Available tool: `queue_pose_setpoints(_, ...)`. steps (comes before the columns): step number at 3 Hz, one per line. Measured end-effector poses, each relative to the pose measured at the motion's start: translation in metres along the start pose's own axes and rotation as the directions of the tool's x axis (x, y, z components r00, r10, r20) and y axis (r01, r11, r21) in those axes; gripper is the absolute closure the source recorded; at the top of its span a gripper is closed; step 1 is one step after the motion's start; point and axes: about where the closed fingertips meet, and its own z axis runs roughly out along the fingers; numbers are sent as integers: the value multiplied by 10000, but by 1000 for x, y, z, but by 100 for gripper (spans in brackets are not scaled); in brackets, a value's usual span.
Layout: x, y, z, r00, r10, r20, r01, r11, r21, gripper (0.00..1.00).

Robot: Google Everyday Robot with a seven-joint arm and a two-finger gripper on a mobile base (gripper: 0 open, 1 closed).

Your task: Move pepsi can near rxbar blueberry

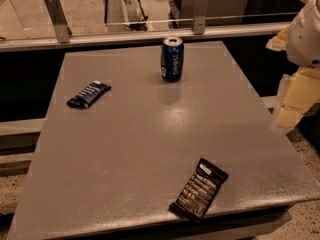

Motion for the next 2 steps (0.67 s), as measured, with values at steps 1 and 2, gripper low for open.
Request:
queue_pose_setpoints(1,0,0,0,10000,0,1,0,10000,2,0)
queue_pose_setpoints(2,-25,-21,17,9979,-39,647,35,10000,61,0)
